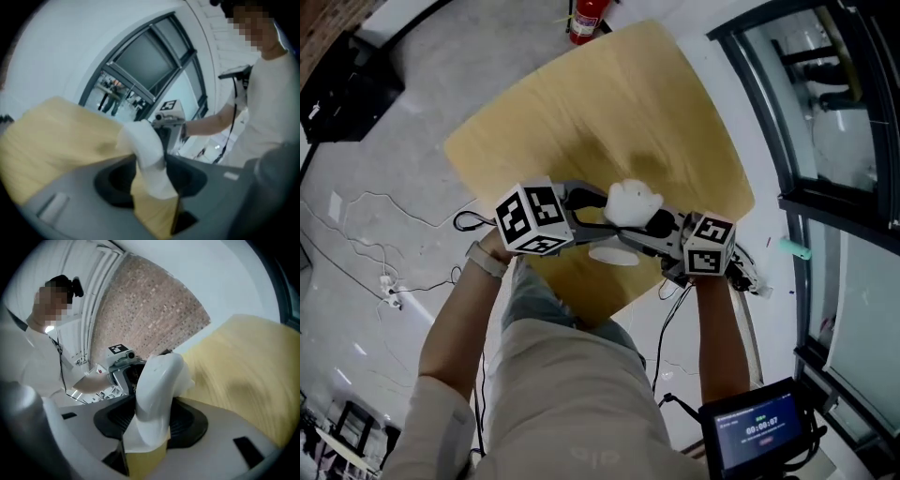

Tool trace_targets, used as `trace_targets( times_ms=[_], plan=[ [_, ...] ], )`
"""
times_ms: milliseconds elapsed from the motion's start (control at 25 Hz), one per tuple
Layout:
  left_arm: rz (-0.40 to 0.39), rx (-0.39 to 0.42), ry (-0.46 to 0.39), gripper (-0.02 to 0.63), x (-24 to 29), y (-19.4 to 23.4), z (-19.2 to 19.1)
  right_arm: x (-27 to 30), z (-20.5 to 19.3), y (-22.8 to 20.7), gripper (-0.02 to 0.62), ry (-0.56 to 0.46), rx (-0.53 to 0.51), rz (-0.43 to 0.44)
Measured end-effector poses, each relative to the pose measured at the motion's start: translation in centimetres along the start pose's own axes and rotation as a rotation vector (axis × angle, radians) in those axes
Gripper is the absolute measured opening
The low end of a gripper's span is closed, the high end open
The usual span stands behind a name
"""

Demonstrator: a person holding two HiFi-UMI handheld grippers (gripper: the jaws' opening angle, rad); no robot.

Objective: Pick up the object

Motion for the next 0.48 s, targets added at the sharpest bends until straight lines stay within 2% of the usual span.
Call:
trace_targets(
  times_ms=[200, 400, 480],
  plan=[
    [0.124, 0.217, -0.002, 0.196, -6.2, -2.8, 4.0, -0.9, 5.4, 5.1, 0.209, -0.119, -0.260, -0.113],
    [0.298, 0.449, 0.034, 0.196, -12.5, -11.5, 9.3, -4.1, 9.4, 15.5, 0.204, -0.200, -0.526, -0.258],
    [0.372, 0.532, 0.065, 0.196, -14.2, -14.1, 10.9, -4.8, 10.4, 18.1, 0.204, -0.219, -0.596, -0.306]
  ],
)
Point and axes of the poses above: the fingertips, and each gripper's own axes: x forward along the fingers, y to its left, z out of its top, the point moved 7 cm from there along -x, backward along the fingers, and after that the axes turned 11 degrees about y, right-handed, at the moved point
